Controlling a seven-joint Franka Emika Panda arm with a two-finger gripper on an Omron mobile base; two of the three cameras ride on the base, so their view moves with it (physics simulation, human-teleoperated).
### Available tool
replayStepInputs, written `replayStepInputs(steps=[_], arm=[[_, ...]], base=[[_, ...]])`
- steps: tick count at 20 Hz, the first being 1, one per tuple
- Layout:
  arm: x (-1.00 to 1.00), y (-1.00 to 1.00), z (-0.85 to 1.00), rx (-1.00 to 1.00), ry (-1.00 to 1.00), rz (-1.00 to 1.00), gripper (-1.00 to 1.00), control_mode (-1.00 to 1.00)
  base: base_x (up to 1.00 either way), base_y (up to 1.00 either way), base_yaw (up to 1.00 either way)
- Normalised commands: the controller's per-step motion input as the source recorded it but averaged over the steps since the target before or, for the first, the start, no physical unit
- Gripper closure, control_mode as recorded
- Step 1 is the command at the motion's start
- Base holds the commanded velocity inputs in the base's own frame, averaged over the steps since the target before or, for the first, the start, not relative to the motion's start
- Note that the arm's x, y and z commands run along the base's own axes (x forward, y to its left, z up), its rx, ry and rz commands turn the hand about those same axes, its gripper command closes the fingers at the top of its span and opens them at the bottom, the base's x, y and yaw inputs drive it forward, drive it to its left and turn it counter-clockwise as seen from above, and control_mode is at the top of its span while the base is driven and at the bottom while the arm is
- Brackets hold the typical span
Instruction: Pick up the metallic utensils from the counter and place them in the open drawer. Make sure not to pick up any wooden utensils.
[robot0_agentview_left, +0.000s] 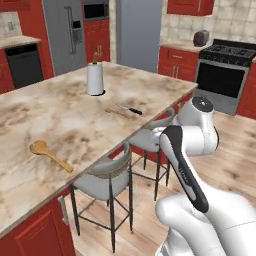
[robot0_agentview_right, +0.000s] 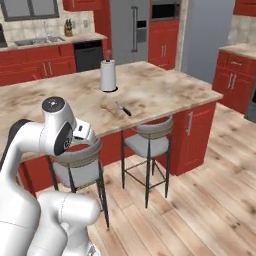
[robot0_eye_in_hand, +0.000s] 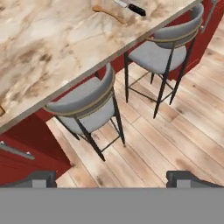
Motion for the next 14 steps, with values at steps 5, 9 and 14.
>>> replayStepInputs(steps=[5,9,14], arm=[[0.00,0.00,0.00,0.00,0.00,0.00,-1.00,1.00],[0.00,0.00,0.00,0.00,0.00,0.00,-1.00,1.00],[0.00,0.00,0.00,0.00,0.00,0.00,-1.00,1.00]], base=[[0.71,-0.95,0.53],[0.36,-1.00,0.51],[0.34,-1.00,0.47]])
